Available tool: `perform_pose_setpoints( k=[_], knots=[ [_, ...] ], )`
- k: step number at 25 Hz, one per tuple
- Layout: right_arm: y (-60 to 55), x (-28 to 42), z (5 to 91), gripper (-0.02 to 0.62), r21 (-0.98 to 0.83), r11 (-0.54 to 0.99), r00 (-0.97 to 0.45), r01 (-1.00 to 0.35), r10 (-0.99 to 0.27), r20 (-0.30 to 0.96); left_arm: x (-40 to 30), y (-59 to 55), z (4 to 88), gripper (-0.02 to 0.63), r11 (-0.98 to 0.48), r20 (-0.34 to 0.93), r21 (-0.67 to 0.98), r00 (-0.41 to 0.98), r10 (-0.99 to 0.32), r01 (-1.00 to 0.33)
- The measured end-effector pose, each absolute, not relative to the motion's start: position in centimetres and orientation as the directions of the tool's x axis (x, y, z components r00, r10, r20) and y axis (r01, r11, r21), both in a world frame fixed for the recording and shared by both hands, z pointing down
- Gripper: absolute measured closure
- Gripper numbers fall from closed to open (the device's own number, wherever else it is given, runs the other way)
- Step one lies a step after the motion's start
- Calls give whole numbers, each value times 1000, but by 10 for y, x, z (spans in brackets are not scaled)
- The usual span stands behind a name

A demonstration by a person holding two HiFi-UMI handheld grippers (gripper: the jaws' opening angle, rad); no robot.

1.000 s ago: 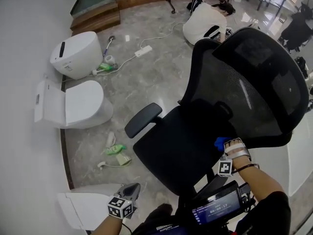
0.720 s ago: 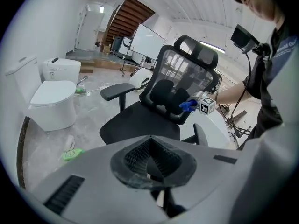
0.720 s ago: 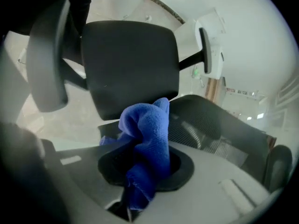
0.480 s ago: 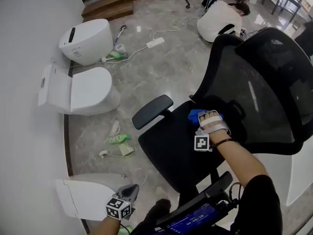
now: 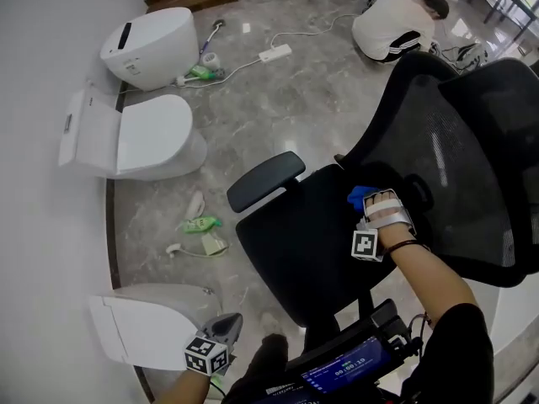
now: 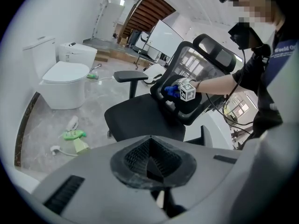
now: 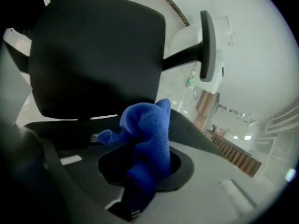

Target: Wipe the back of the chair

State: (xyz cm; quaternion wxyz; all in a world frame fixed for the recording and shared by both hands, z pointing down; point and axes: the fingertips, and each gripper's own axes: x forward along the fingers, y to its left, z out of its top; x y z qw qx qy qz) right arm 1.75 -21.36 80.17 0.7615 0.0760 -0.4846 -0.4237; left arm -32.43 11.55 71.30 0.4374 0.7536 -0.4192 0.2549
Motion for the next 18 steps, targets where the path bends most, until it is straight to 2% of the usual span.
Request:
perform_pose_setpoints(
  k=[2,5,8,10,14,18],
  knots=[
    [-160,58,805,518,440,706,246,556,-645,724,-322,105,704,604,-296,735,449,537,-413,-843],
    [-46,123,802,520,260,840,392,477,-468,792,-322,97,685,604,-344,707,451,565,-425,-823],
    [13,146,794,518,168,902,460,398,-354,814,-330,106,675,604,-357,691,450,572,-441,-819],
    [-4,128,796,518,220,882,411,417,-400,819,-337,115,679,604,-343,692,451,566,-449,-824],
    [-110,42,813,517,410,790,247,457,-555,795,-347,131,695,604,-295,715,453,540,-444,-841],
    [-242,-36,815,517,563,636,147,528,-721,677,-358,145,705,604,-212,739,459,504,-448,-863]
  ],
)
